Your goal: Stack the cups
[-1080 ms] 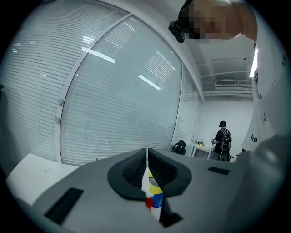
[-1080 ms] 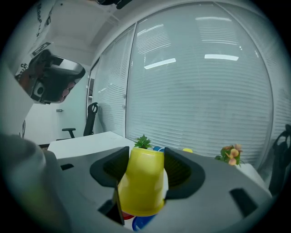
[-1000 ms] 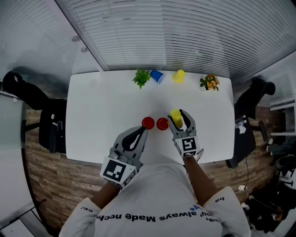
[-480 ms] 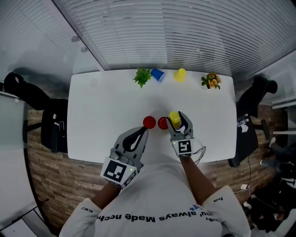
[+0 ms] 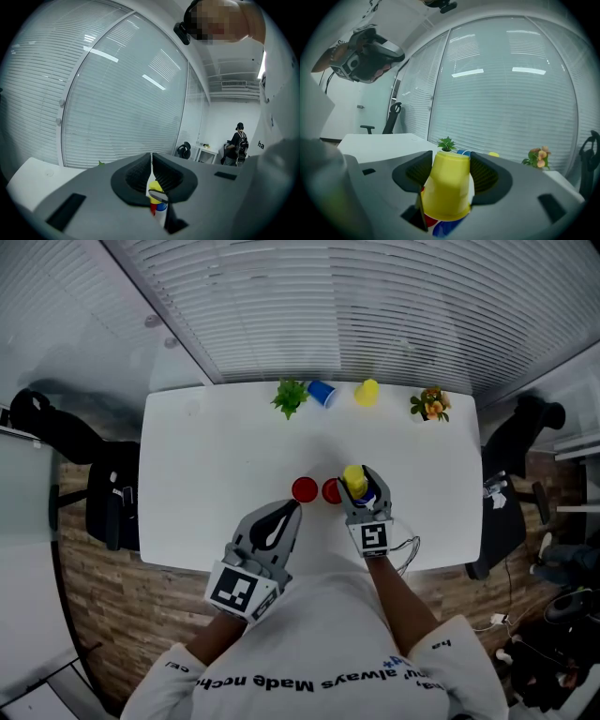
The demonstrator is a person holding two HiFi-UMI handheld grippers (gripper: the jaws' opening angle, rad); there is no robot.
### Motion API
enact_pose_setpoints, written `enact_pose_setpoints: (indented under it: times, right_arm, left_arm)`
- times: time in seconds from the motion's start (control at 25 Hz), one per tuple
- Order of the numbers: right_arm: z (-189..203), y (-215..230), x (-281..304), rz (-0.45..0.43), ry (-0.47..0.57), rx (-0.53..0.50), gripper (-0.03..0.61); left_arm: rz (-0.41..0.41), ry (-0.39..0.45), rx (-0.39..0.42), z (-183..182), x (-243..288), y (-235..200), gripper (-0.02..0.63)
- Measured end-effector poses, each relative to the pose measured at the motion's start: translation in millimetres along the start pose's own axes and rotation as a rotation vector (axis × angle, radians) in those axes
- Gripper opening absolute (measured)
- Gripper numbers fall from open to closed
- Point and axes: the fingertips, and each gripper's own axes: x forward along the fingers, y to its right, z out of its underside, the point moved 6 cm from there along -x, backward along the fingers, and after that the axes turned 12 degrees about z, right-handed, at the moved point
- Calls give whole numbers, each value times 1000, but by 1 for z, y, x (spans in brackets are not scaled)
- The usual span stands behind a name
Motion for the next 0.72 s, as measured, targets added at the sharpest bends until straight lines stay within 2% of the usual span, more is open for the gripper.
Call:
enact_pose_setpoints:
  times: [0.72]
  right_arm:
    - [13,2,-24,3,-20,14,268]
  left_arm:
    - [7,4,-2,0,4,2,29]
